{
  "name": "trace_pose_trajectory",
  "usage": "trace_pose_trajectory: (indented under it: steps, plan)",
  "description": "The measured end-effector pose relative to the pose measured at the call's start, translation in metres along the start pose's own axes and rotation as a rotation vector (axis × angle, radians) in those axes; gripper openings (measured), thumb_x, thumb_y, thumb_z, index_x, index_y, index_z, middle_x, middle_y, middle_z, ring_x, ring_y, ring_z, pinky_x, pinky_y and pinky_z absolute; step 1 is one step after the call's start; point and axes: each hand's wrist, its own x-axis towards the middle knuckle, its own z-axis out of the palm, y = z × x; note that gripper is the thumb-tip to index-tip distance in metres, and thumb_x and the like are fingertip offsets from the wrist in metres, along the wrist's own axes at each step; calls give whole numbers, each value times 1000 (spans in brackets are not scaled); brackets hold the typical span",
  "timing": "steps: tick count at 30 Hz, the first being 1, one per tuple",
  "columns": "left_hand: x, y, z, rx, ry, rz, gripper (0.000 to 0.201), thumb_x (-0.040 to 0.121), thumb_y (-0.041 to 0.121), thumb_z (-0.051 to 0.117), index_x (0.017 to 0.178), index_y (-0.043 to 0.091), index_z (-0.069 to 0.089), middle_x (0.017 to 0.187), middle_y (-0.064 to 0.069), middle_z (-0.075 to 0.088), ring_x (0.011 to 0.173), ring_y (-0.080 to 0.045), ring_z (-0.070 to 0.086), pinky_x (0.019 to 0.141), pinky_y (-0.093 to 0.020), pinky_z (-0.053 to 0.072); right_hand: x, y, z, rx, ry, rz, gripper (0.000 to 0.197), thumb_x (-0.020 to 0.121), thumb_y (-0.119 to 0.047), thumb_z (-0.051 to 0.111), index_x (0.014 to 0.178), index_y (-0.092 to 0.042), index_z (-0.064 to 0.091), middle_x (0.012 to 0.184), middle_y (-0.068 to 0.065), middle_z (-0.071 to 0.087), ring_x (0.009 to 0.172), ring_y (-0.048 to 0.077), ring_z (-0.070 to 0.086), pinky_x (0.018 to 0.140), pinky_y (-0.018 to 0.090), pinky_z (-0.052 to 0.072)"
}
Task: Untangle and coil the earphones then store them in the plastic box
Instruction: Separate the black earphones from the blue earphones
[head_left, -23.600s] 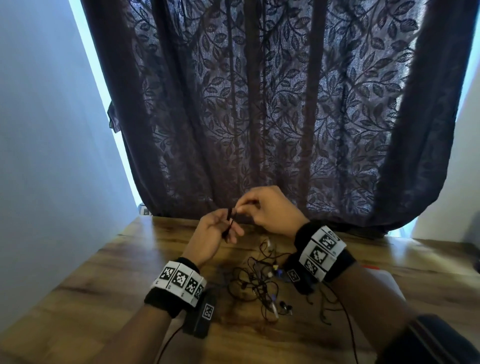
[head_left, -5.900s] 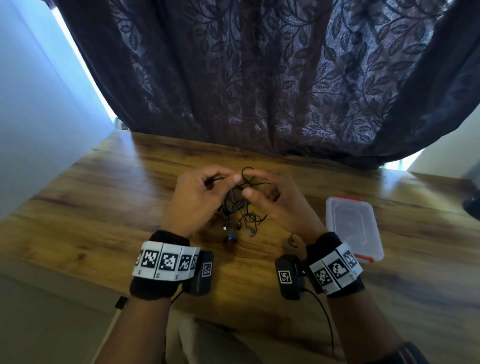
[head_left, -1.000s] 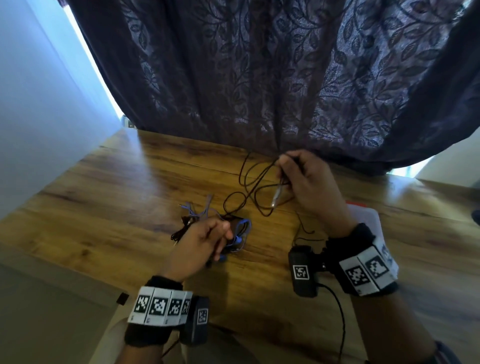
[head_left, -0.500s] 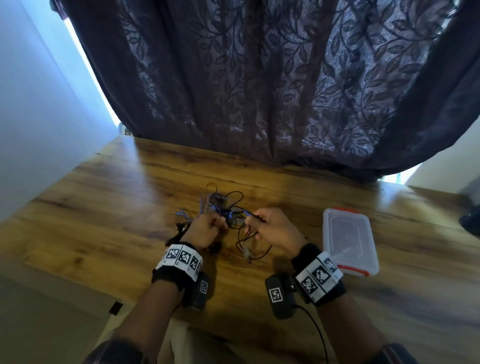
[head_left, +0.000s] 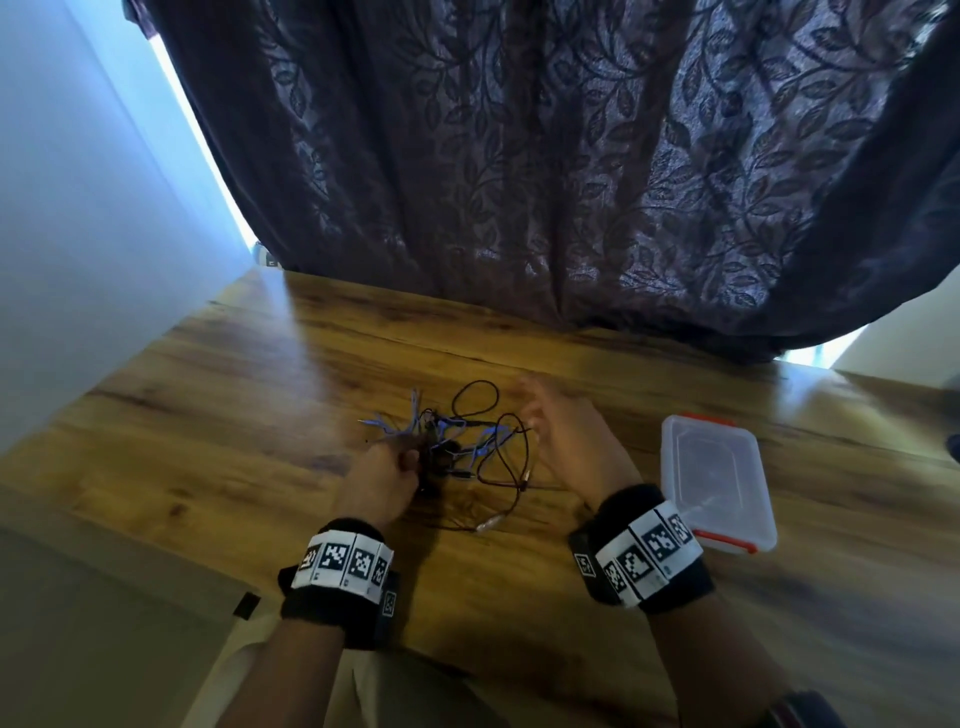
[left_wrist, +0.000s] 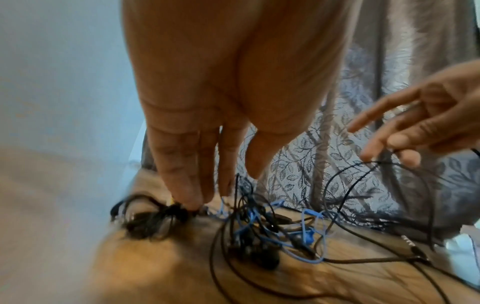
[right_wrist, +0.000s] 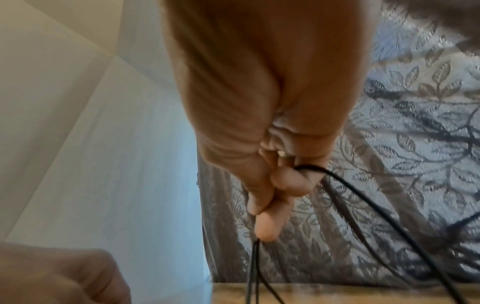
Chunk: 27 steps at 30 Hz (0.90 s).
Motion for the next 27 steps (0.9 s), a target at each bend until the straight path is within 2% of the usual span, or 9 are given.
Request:
trace_pose_trajectory:
  steps: [3, 6, 9, 11, 14, 17, 19, 23, 27]
  plan:
    - [-9, 15, -11, 135, 149, -3, 31, 99, 34, 53, 118, 10, 61, 120, -13, 57, 108, -31, 57, 89, -44, 51, -4, -6, -12, 16, 26, -144, 55, 98, -1, 52, 145, -25, 40, 125, 5, 67, 109, 15, 67, 91, 37, 58]
    - [-23, 48, -24, -149, 318, 373, 33, 99, 33, 56, 126, 15, 56, 118, 0, 50, 110, -16, 52, 93, -33, 47, -6, -15, -21, 4, 48, -248, 58, 94, 5, 50, 138, -32, 43, 122, 0, 67, 106, 12, 68, 86, 39, 59]
    - [-26, 78, -29, -335, 175, 637, 36, 98, 22, 61, 133, 19, 54, 122, 8, 57, 116, -3, 52, 97, -16, 42, -6, -28, -31, -9, 160, -360, 49, 90, 6, 59, 125, -28, 60, 104, -7, 72, 93, 4, 68, 76, 32, 58]
    - [-24, 87, -28, -493, 40, 611, 28, 99, 16, 58, 128, 17, 57, 111, 3, 68, 109, -5, 62, 94, -16, 46, -8, -36, -38, -21, 302, -439, 34, 90, 3, 62, 113, -21, 68, 94, -4, 73, 83, 11, 69, 68, 36, 57]
    - [-20, 84, -25, -638, 61, 579, 14, 102, 11, 52, 107, 12, 65, 89, -4, 71, 92, -15, 67, 87, -21, 49, -10, -37, -42, 8, 511, -485, 27, 89, 3, 67, 109, -15, 73, 91, 2, 75, 79, 17, 71, 61, 41, 57]
    - [-17, 74, -26, -626, 50, 576, 15, 102, 13, 53, 104, 13, 67, 93, 2, 67, 91, -11, 64, 81, -18, 49, -10, -35, -42, -2, 654, -455, 28, 88, 2, 71, 109, -16, 75, 95, -1, 77, 80, 16, 71, 61, 40, 56]
    - [-14, 66, -26, -618, 40, 560, 15, 102, 15, 53, 103, 17, 68, 100, 2, 67, 96, -11, 65, 85, -22, 51, -13, -37, -46, 10, 776, -462, 24, 90, 1, 71, 108, -14, 77, 93, -1, 77, 77, 15, 69, 64, 36, 55]
    - [-6, 55, -29, -508, 161, 493, 17, 99, 14, 57, 96, 29, 64, 94, 7, 68, 89, -1, 63, 78, -16, 46, -22, -48, -53, 80, 1008, -485, 16, 90, 2, 72, 101, -8, 78, 88, -1, 77, 73, 11, 68, 69, 21, 52]
    - [4, 53, -39, -348, 327, 336, 11, 96, 14, 63, 103, 15, 71, 94, 6, 67, 89, -10, 61, 68, -13, 41, -38, -58, -53, 213, 988, -487, 10, 92, 2, 68, 98, -2, 75, 92, 4, 75, 82, 14, 71, 75, 19, 52]
